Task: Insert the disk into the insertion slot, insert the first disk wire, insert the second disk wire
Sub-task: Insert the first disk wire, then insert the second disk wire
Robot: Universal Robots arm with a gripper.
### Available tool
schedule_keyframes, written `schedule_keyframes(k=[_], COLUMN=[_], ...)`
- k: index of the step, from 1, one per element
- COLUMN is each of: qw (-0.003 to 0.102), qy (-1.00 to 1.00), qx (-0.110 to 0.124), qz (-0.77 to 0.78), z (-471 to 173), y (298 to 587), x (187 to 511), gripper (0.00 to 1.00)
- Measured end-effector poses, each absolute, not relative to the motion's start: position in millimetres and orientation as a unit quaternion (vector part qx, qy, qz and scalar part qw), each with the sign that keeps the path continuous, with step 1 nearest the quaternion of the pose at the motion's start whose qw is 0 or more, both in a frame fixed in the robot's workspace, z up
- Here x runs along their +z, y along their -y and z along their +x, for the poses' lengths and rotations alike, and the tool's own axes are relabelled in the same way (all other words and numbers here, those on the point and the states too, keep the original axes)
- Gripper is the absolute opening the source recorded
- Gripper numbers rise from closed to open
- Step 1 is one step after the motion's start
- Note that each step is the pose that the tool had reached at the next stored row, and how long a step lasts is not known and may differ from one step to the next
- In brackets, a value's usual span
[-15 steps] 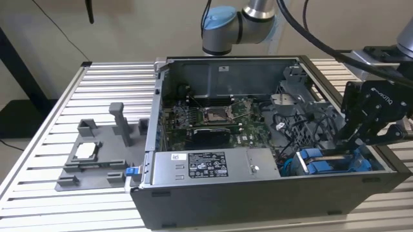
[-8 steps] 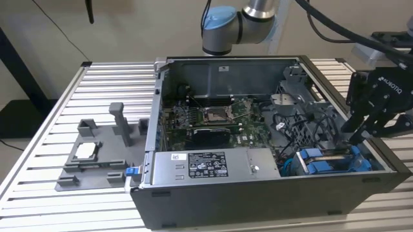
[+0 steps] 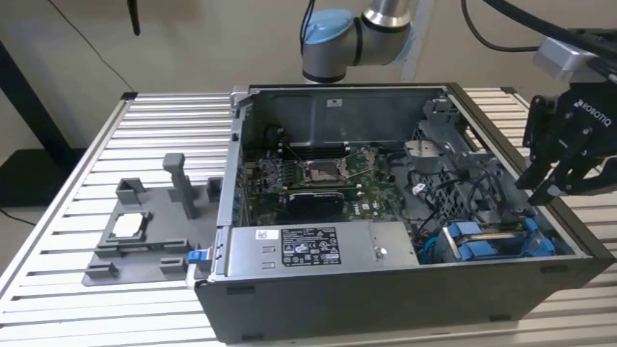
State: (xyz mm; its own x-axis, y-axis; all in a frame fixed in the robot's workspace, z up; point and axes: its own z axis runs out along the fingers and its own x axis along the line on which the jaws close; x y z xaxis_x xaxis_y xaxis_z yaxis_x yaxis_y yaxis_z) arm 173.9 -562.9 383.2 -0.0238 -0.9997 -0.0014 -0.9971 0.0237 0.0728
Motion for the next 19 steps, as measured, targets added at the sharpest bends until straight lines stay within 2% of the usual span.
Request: schedule_keyframes(k=[8, 19], qw=[0.024, 0.023], qy=[0.715, 0.715], qx=[-0.025, -0.024], qz=[0.698, 0.698], z=[166.3, 144.7], y=[562.1, 544.9], x=[383.3, 383.5], gripper=[0.33, 0.33])
